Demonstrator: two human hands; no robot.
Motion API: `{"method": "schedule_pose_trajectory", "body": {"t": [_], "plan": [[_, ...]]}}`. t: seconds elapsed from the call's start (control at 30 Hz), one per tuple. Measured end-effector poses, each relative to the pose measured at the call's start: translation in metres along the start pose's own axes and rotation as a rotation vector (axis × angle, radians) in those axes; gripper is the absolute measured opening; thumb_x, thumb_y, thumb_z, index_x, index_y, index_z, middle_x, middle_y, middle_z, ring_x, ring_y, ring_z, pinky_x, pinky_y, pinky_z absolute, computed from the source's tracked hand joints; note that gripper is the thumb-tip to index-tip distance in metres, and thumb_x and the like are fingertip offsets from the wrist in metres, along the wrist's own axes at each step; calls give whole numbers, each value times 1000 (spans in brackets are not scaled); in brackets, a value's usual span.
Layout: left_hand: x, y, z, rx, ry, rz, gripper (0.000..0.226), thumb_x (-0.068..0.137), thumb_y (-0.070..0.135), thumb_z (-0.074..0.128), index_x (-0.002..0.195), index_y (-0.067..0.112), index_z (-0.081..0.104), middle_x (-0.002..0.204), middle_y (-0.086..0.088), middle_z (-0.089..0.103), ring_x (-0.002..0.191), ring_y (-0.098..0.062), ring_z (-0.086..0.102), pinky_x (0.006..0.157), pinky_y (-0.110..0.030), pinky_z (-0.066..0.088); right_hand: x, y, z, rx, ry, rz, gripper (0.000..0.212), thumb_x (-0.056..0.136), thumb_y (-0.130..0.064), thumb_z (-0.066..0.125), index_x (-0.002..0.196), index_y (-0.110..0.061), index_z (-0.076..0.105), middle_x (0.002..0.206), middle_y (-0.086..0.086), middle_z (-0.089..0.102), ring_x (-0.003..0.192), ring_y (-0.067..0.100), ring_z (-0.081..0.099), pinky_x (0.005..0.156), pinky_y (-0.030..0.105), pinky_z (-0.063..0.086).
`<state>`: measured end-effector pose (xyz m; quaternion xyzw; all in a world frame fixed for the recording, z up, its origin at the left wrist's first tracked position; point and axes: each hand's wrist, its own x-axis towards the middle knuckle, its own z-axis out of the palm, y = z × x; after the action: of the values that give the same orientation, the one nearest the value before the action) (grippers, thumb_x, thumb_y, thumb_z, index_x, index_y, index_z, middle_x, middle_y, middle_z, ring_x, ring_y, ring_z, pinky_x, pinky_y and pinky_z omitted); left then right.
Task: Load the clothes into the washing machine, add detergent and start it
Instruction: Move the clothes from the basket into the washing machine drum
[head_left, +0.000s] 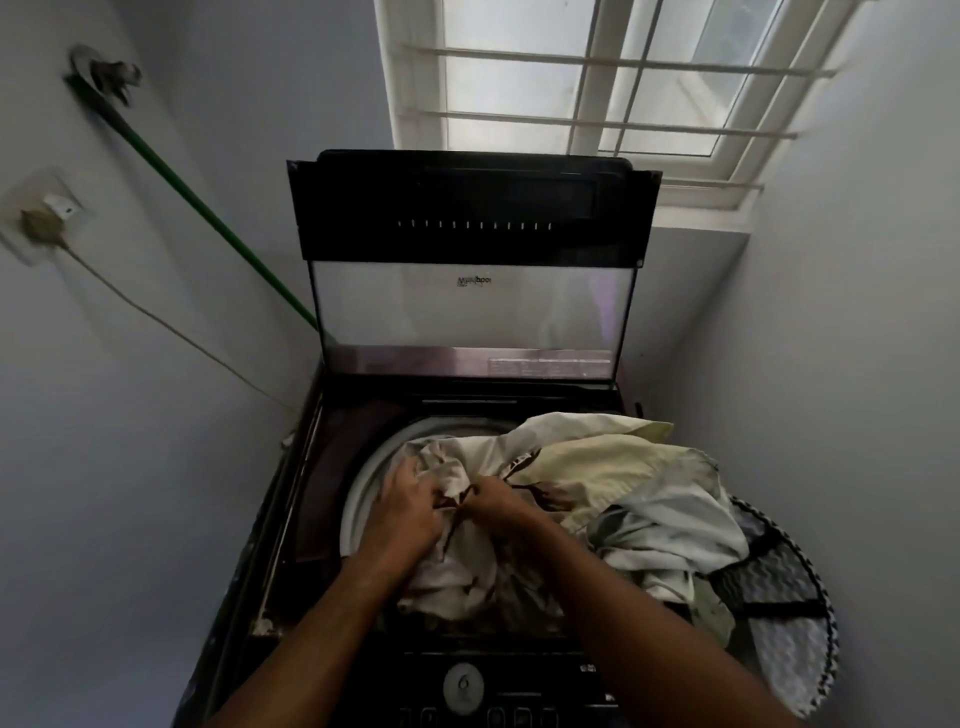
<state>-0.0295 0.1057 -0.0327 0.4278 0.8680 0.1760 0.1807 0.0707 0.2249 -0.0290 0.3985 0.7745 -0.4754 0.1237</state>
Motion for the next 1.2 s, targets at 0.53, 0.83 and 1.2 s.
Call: {"method": "schedule_pose_trajectory", "body": {"t": [0.53,0.83,1.2], "plan": [[64,182,73,-21,-416,441,94,74,58,74,153,39,26,158,-12,19,148,-26,20,120,-36,23,-54,144,-113,242,502,421,95,75,-44,77,151,-26,23,146,19,44,126,38,49,105,43,43],[83,173,85,-67,-486,470,93,73,64,71,151,47,23,156,-9,26,147,-21,22,114,-20,15,-44,151,-111,329,538,387,96,55,-56,75,137,-25,36,120,14,64,112,33,60,93,40,51],[81,165,83,-81,-471,440,94,64,84,56,147,55,23,138,-8,46,132,-23,44,109,-25,34,-54,133,-114,33,596,474,60,76,-45,66,122,-16,41,121,13,63,113,33,60,89,39,48]]}}
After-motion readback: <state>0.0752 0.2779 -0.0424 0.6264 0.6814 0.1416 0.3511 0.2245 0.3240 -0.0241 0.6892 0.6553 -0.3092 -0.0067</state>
